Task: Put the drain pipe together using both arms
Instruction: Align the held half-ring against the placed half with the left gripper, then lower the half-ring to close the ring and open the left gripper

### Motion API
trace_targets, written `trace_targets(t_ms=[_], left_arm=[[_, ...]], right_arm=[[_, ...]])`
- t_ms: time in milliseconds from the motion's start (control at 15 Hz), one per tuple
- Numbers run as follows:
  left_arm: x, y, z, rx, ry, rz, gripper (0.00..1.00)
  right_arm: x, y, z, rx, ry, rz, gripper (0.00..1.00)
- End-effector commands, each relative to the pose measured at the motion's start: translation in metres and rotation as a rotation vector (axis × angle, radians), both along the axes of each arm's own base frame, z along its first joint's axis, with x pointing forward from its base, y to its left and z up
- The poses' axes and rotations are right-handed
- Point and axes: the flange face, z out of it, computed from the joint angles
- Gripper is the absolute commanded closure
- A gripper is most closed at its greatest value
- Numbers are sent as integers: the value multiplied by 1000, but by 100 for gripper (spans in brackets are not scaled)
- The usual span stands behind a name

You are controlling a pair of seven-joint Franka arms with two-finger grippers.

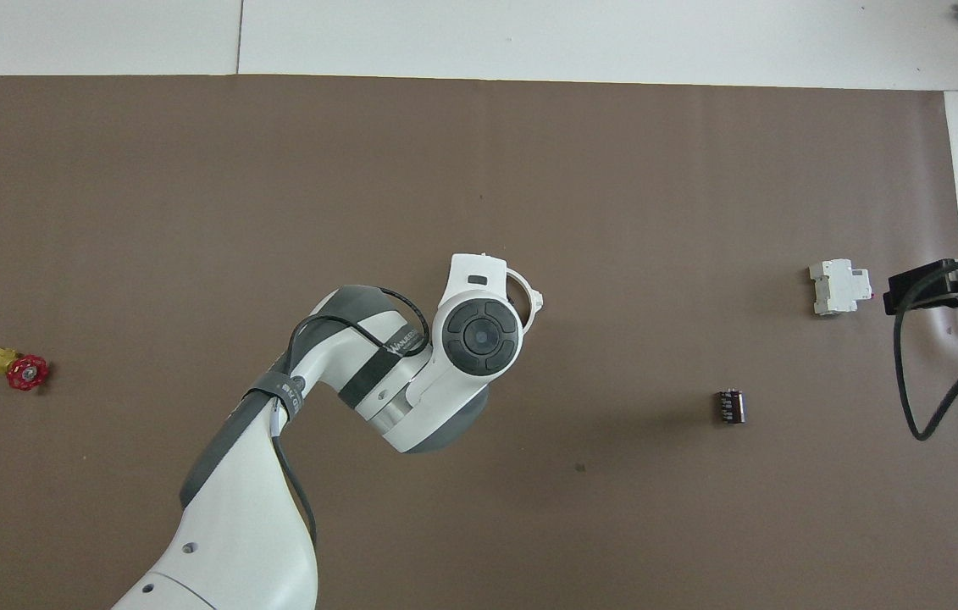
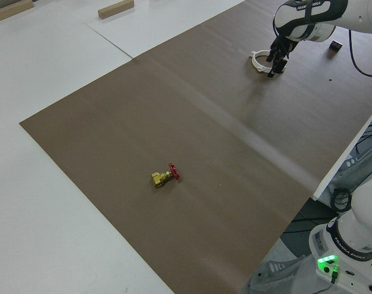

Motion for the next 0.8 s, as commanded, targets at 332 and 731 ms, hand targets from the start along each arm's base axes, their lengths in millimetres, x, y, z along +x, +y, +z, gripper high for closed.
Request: trace_targets(t_ms=[332, 731], left_arm=[[7, 16, 37, 86, 28, -8, 0], [36, 113, 145, 64, 103, -89, 0]], right_arm=[[-1, 0, 3, 23, -22, -4, 0], [-1, 0, 3, 23, -22, -4, 0]])
